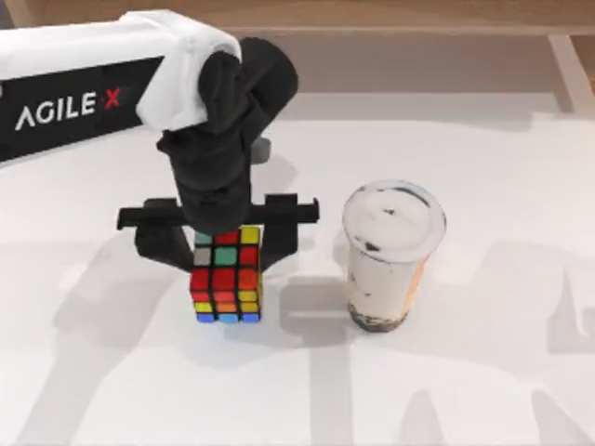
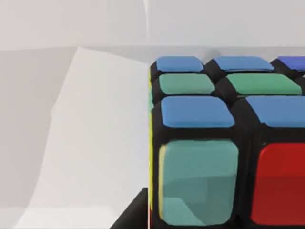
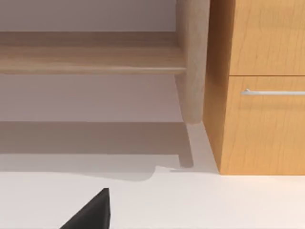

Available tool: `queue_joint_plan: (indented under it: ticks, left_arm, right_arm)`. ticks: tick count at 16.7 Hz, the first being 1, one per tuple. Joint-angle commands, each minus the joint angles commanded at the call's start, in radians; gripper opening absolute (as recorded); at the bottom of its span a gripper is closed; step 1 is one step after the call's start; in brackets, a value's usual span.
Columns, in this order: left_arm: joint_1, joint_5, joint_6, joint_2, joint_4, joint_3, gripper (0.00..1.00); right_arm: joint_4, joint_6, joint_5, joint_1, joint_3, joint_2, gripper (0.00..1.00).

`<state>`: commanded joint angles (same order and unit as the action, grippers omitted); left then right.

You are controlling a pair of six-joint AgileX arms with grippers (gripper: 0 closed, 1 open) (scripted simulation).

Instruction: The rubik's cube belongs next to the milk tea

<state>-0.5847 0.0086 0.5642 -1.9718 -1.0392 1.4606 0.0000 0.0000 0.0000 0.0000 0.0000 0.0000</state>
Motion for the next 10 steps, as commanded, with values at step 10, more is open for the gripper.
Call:
queue_joint_plan:
  ticks: [10]
  left_arm:
    - [-0.002, 0.000, 0.000, -0.006, 0.001, -0.006, 0.38]
  right_arm:
    - [0.000, 0.000, 0.000, 0.000, 0.000, 0.000, 1.00]
